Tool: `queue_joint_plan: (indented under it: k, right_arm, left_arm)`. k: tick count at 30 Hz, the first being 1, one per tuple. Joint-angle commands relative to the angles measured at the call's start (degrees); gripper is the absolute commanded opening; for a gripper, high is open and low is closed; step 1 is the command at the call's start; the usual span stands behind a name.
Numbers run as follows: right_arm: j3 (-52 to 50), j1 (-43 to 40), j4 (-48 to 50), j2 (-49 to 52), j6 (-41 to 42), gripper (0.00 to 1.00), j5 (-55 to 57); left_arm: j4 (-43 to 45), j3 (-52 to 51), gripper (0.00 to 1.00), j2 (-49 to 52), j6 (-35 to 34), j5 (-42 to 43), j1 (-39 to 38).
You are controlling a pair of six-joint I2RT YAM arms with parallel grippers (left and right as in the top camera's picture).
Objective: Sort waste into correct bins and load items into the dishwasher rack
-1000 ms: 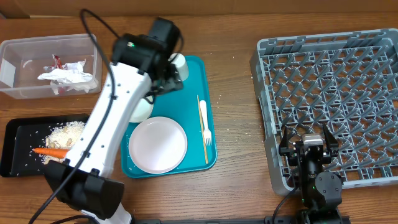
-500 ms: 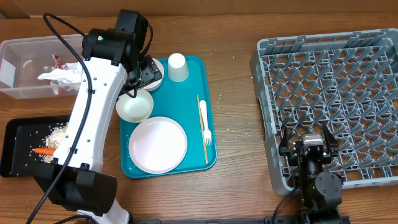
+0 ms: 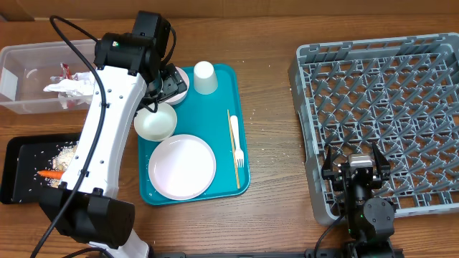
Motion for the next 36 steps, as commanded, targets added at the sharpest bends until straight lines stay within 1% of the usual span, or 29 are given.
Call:
queue_joint_plan:
  k: [1,10,12,15,19,22,25,27,35,36]
  right_arm:
    - [-0.5,-0.2,0.4,0.0,0.0,1.0,0.3]
    - [-0.5,-0.2,0.7,0.0,0.0,1.0,0.3]
    - [-0.5,-0.2,3.7,0.0,0.0,1.0,-2.9]
    - [-0.5,-0.2,9.5,0.0,0.0,1.0,-15.2]
    - [-0.5,-0.2,16.0,0.0,0.0,1.0,-45.2]
    - [-0.5,-0.2,22.4,0.0,0.0,1.0,-59.6]
    - [-0.5,-0.2,25.9,0.0,0.0,1.0,-69.5]
    - [-0.5,-0.2,26.6,0.0,0.0,1.0,-71.8]
    - [-0.5,-0.2,30.6,0.0,0.2,1.0,-71.6]
    - [-0.5,-0.2,31.5,0.0,0.8,1.0,-70.7]
  left_arm:
    - [0.0,-0.2,1.0,-0.3,-0.8,0.2,0.0]
    - [0.0,-0.2,1.0,-0.3,-0.7,0.2,0.0]
    - [0.0,-0.2,1.0,-0.3,-0.7,0.2,0.0]
    - [0.0,-0.2,1.0,-0.3,-0.7,0.2,0.0]
    - [0.0,-0.2,1.0,-0.3,-0.7,0.2,0.0]
    - [0.0,-0.2,1.0,-0.3,-0.7,0.2,0.0]
    - [0.0,-0.2,1.0,-0.3,-0.8,0.2,0.0]
    - [0.0,-0.2,1.0,-0.3,-0.8,0.2,0.0]
    - [0.2,-0.2,1.0,-0.3,-0.8,0.2,0.0]
    - [1.7,-0.2,1.0,-0.3,-0.8,0.3,0.0]
